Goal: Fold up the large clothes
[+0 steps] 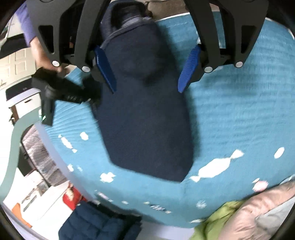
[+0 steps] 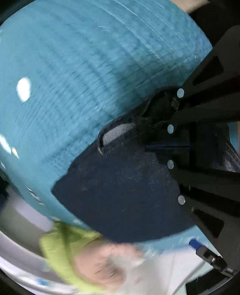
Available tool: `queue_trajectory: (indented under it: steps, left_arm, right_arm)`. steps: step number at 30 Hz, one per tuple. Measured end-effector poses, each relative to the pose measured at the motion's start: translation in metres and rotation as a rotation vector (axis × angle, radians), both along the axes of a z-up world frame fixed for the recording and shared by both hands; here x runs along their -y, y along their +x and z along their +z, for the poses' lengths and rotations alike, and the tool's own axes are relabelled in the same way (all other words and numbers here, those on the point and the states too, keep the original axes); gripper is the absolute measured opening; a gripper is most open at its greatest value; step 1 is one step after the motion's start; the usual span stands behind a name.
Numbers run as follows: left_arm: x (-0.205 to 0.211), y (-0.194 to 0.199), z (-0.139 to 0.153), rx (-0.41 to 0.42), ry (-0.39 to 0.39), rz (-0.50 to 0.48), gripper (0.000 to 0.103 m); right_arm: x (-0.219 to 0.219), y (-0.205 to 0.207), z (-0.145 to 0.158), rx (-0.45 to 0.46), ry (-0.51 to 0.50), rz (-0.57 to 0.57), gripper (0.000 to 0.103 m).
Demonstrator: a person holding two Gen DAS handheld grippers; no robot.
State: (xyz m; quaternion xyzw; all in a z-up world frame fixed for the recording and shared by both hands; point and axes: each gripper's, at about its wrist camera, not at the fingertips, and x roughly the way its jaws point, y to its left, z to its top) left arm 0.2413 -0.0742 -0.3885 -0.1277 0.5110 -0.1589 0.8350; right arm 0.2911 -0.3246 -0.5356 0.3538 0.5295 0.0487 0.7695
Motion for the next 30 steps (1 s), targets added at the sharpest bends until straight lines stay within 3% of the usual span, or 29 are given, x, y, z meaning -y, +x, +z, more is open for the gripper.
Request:
queue_trajectory:
  steps: [2,4,6,8,10,16,21,24,27,28,30]
  left_arm:
    - [0.012,0.008,-0.003,-0.015,0.007,-0.021,0.071]
    - [0.029,0.019,-0.023,-0.087,0.048,-0.064,0.074]
    - [0.042,0.024,-0.047,-0.144,0.139,-0.082,0.074]
    - [0.053,0.021,-0.053,-0.118,0.219,-0.106,0.075]
    - [0.056,0.019,-0.052,-0.111,0.232,-0.103,0.075]
    - [0.050,0.020,-0.050,-0.127,0.210,-0.112,0.075]
    - [0.055,0.017,-0.051,-0.119,0.220,-0.106,0.075]
    - [0.052,0.014,-0.051,-0.116,0.215,-0.104,0.075]
    - [0.046,0.012,-0.047,-0.119,0.173,-0.087,0.075]
    - [0.038,0.010,-0.044,-0.121,0.126,-0.066,0.075]
    - [0.022,0.007,-0.042,-0.121,0.026,-0.022,0.075]
  right_arm:
    - [0.000,-0.001,0.006,-0.007,0.000,0.026,0.004]
    - [0.008,-0.008,0.017,0.009,0.042,0.020,0.017]
    - [0.022,-0.022,0.026,0.042,0.092,-0.019,0.049]
    - [0.033,-0.037,0.030,0.028,0.058,-0.047,0.064]
    - [0.034,-0.046,0.032,0.006,0.034,-0.064,0.065]
    - [0.032,-0.055,-0.006,-0.082,0.175,-0.093,0.065]
    - [0.033,-0.056,-0.005,-0.060,0.270,-0.095,0.069]
    - [0.035,-0.055,-0.008,-0.075,0.249,-0.082,0.069]
    - [0.033,-0.053,-0.007,-0.063,0.291,-0.095,0.069]
    - [0.031,-0.053,-0.003,-0.037,0.324,-0.086,0.071]
    - [0.023,-0.046,0.003,-0.002,0.293,-0.053,0.074]
